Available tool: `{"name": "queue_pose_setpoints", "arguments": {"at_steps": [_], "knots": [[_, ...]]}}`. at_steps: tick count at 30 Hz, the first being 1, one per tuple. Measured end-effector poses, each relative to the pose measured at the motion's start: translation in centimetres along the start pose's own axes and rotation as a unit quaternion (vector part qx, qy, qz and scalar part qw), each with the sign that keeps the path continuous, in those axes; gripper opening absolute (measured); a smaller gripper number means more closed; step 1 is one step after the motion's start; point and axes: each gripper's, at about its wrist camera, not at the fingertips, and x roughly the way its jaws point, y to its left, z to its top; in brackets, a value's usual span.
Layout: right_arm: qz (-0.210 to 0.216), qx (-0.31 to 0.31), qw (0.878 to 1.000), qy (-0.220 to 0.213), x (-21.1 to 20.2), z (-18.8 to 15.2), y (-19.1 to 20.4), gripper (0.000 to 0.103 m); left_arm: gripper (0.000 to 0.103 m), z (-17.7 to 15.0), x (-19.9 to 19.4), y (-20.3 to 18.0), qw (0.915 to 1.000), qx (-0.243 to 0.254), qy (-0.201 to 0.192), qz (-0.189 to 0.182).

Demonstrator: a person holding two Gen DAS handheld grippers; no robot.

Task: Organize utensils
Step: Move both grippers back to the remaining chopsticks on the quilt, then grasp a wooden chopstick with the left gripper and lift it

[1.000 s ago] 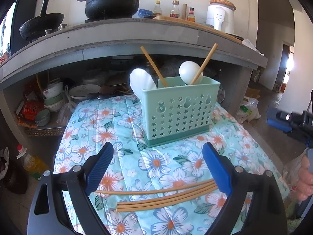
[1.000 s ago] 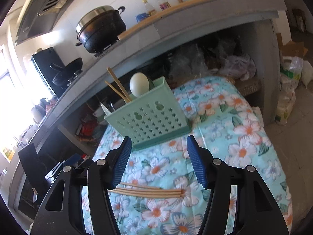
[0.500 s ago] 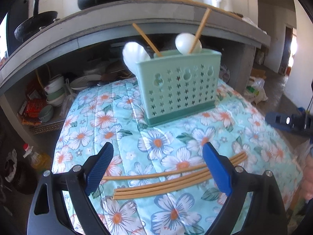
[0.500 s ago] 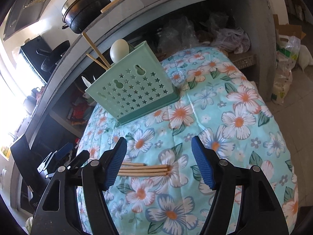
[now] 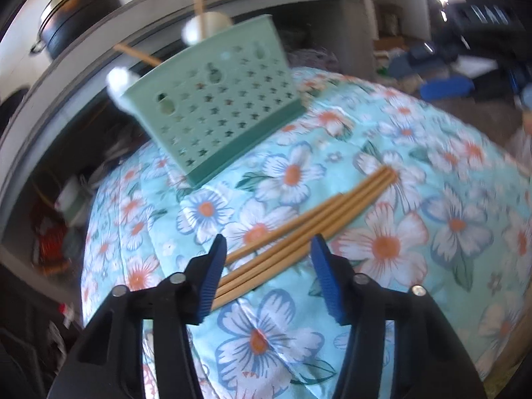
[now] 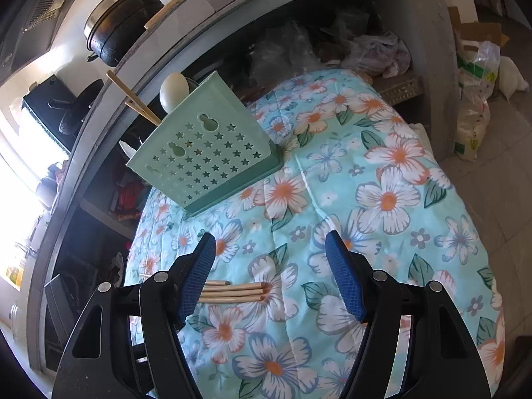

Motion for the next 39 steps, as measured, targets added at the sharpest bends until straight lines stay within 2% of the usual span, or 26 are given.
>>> {"name": "queue_pose_setpoints", "arguments": {"at_steps": [6, 9, 16, 23, 31, 34, 37, 39], "knots": [[0.002, 0.001, 1.000, 0.003, 0.1, 0.0, -0.1, 0.065, 0.023, -0.7, 1.5, -3.3, 0.9926, 0.118, 0.012, 0.025], [0.002, 0.000, 1.000, 0.005, 0.1, 0.0, 0.0, 0.065, 0.018, -0.9, 1.7, -4.2, 0.9862, 0.159, 0.002, 0.045], [0.002, -0.001, 1.000, 0.003, 0.1, 0.0, 0.1, 0.065, 0.014, -0.9, 1.8, -4.6, 0.9790, 0.197, -0.006, 0.053], [0.004, -0.001, 1.000, 0.001, -0.2, 0.1, 0.2, 0.065, 0.012, -1.1, 0.6, -4.6, 0.9774, 0.205, -0.009, 0.050], [0.004, 0.001, 1.000, -0.002, -0.6, 0.3, 0.1, 0.065, 0.012, -2.4, -1.1, -4.0, 0.9796, 0.196, 0.020, 0.039], [0.004, 0.003, 1.000, -0.001, -0.5, 0.3, 0.0, 0.065, 0.014, -2.9, -1.3, -3.4, 0.9834, 0.176, 0.036, 0.027], [0.003, 0.003, 1.000, -0.002, -0.5, 0.3, 0.0, 0.065, 0.015, -3.0, -1.9, -2.9, 0.9880, 0.150, 0.036, 0.001], [0.003, 0.003, 1.000, -0.001, -0.6, 0.2, 0.0, 0.065, 0.022, -2.9, -2.4, -2.9, 0.9894, 0.142, 0.029, -0.013]]}}
